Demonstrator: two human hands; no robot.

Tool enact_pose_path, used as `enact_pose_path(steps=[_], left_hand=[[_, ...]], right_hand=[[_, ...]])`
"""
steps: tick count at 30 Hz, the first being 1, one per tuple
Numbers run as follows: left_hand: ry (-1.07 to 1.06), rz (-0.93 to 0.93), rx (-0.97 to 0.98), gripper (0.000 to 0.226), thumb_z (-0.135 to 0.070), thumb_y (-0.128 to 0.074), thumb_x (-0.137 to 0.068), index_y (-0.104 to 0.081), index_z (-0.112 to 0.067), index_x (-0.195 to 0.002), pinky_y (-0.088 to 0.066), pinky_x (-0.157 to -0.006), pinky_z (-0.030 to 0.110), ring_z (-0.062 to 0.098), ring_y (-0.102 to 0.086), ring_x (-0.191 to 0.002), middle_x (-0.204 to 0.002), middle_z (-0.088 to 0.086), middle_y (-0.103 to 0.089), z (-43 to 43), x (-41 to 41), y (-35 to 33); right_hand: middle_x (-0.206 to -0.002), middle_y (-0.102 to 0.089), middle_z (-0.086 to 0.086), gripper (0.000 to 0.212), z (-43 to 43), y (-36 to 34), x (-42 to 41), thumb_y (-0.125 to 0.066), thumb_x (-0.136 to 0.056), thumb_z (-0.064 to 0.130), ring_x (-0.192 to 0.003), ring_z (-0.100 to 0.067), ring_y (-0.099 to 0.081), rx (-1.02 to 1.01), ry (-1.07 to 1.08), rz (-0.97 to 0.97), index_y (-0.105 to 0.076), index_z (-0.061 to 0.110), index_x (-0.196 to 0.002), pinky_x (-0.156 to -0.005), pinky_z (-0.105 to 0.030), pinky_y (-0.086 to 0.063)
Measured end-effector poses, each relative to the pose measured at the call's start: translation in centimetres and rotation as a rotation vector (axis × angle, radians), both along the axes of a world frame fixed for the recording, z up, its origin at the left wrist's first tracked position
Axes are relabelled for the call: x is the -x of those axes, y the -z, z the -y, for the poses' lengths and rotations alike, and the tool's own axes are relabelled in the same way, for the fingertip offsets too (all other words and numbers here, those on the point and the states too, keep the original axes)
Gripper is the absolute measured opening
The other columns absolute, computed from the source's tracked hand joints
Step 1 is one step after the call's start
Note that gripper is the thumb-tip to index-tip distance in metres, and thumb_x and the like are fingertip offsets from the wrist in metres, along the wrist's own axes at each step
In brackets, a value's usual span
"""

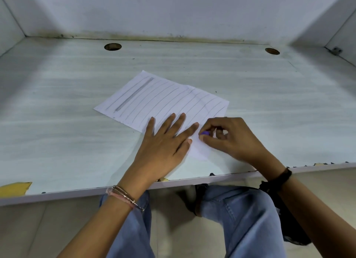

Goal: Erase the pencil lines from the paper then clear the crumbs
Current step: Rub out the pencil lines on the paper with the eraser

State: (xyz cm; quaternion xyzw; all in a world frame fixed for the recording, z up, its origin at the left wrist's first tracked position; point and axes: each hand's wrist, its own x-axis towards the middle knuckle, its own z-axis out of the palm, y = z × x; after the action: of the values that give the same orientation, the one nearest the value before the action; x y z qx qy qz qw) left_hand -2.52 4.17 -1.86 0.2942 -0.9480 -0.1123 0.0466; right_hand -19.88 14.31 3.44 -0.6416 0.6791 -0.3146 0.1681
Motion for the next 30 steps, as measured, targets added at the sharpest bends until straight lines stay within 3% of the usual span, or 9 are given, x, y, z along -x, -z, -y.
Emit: enact_pose_path(steps=[5, 10, 14, 18, 22, 27, 30], left_hand=[[0.002, 0.011, 0.003, 0.065, -0.056, 0.014, -0.085, 0.009, -0.053, -0.149, 0.010, -0.119, 0.052, 0.007, 0.019, -0.148, -0.161, -0.016, 0.016, -0.1, 0.1, -0.2], [0.003, 0.017, 0.016, 0.062, -0.055, 0.012, -0.087, 0.011, -0.053, -0.149, 0.010, -0.119, 0.052, 0.007, 0.019, -0.147, -0.161, -0.016, 0.017, 0.0, 0.0, -0.1], [0.003, 0.025, -0.004, 0.058, -0.052, 0.004, -0.092, 0.009, -0.052, -0.150, 0.010, -0.119, 0.052, 0.006, 0.020, -0.147, -0.161, -0.016, 0.017, -0.1, 0.1, -0.3], [0.008, 0.017, 0.005, 0.057, -0.052, 0.003, -0.093, 0.009, -0.052, -0.149, 0.011, -0.119, 0.052, 0.007, 0.019, -0.148, -0.161, -0.016, 0.017, -0.1, 0.0, -0.2], [0.002, 0.035, 0.005, 0.053, -0.051, 0.002, -0.097, 0.009, -0.051, -0.150, 0.010, -0.119, 0.052, 0.007, 0.019, -0.148, -0.161, -0.016, 0.017, 0.0, 0.1, -0.2], [0.004, 0.024, 0.004, 0.059, -0.054, 0.008, -0.090, 0.010, -0.052, -0.149, 0.010, -0.119, 0.053, 0.008, 0.019, -0.148, -0.161, -0.016, 0.017, 0.0, 0.0, -0.2], [0.008, 0.023, 0.020, 0.065, -0.056, 0.014, -0.084, 0.011, -0.052, -0.149, 0.009, -0.119, 0.053, 0.007, 0.019, -0.148, -0.161, -0.016, 0.017, 0.0, 0.0, -0.1]], right_hand=[[-0.063, -0.060, 0.010, 0.008, -0.9, -0.3, -0.9, -0.074, -0.079, 0.008, -0.051, -0.004, -0.043, -0.128, -0.146, 0.068, -0.071, 0.015, -0.076, -0.056, -0.011, -0.035], [-0.070, -0.063, 0.006, 0.007, 0.0, 0.0, 0.0, -0.072, -0.082, 0.012, -0.056, -0.006, -0.045, 0.002, -0.014, -0.005, -0.070, 0.018, -0.079, -0.058, -0.018, -0.038], [-0.062, -0.059, 0.011, 0.009, -1.1, -0.2, -0.6, -0.073, -0.079, 0.006, -0.051, -0.004, -0.042, -0.155, -0.159, 0.108, -0.071, 0.015, -0.077, -0.057, -0.010, -0.034], [-0.069, -0.062, 0.007, 0.008, -0.1, 0.1, 0.1, -0.072, -0.082, 0.011, -0.056, -0.005, -0.044, -0.013, -0.029, 0.016, -0.069, 0.018, -0.079, -0.058, -0.016, -0.037], [-0.063, -0.060, 0.010, 0.009, -0.9, -0.2, -0.9, -0.073, -0.079, 0.005, -0.052, -0.003, -0.045, -0.141, -0.166, 0.106, -0.071, 0.013, -0.078, -0.057, -0.009, -0.034], [-0.068, -0.061, 0.007, 0.008, 0.1, 0.0, -0.2, -0.071, -0.083, 0.013, -0.058, -0.005, -0.047, -0.007, -0.029, -0.013, -0.069, 0.019, -0.079, -0.057, -0.013, -0.036], [-0.063, -0.058, 0.010, 0.011, -0.5, 0.1, -1.0, -0.072, -0.079, 0.007, -0.054, -0.004, -0.045, -0.104, -0.140, 0.062, -0.070, 0.016, -0.076, -0.057, -0.010, -0.035]])
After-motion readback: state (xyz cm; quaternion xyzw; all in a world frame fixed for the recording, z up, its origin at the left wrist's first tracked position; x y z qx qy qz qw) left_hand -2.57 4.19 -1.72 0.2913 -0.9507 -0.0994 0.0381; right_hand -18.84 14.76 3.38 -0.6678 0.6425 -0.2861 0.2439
